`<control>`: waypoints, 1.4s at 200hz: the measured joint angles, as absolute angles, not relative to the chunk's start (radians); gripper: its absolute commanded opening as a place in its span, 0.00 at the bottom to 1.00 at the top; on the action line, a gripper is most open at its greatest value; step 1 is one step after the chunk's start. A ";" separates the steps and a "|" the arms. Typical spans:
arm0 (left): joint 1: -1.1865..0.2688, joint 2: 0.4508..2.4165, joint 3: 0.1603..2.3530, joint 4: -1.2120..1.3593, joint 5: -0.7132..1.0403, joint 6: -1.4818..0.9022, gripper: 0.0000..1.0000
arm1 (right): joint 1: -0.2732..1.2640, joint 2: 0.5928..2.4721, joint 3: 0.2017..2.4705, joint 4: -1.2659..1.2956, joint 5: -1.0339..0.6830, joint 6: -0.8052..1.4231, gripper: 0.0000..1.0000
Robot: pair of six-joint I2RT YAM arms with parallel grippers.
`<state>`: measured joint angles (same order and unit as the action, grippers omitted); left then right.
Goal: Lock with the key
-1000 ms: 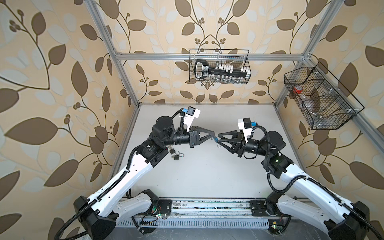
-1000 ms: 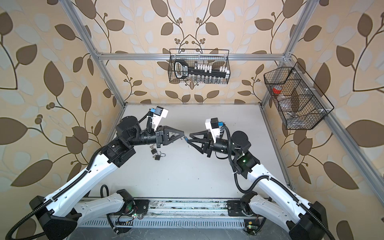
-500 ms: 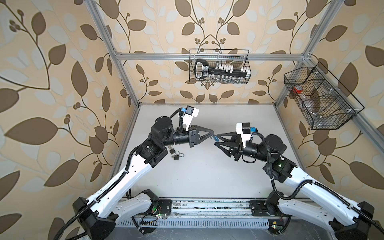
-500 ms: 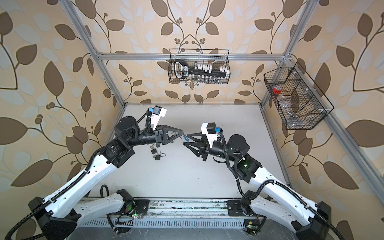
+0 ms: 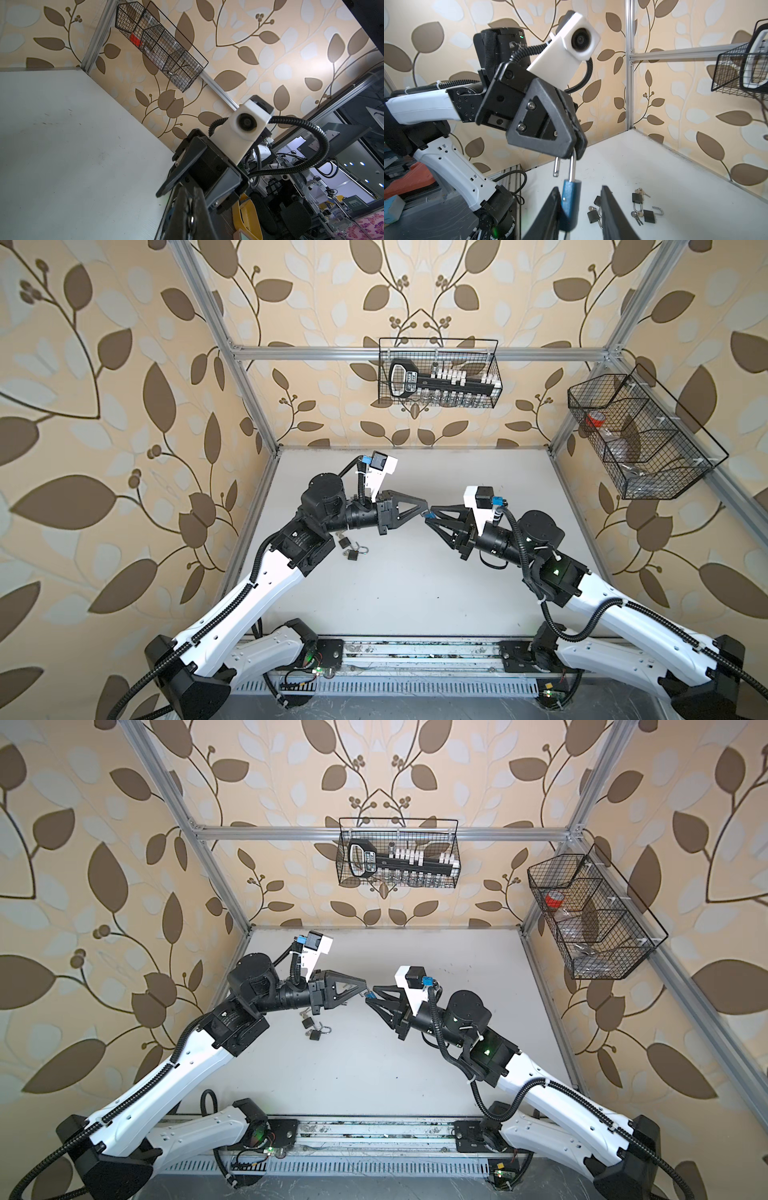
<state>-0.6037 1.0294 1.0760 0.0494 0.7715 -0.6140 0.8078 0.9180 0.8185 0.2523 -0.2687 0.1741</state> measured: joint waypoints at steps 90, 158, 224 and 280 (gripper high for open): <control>-0.604 1.021 1.074 0.050 0.753 -0.614 0.00 | 0.812 0.919 0.810 0.259 -0.266 0.179 0.22; -0.603 1.021 1.074 0.049 0.749 -0.614 0.00 | 0.815 0.925 0.810 0.267 -0.285 0.197 0.00; -0.604 0.984 1.074 0.006 0.727 -0.606 0.00 | 0.799 0.943 0.831 0.272 -0.383 0.295 0.00; -0.611 0.955 1.090 -0.044 0.650 -0.560 0.00 | 0.672 1.030 0.871 0.361 -0.678 0.533 0.00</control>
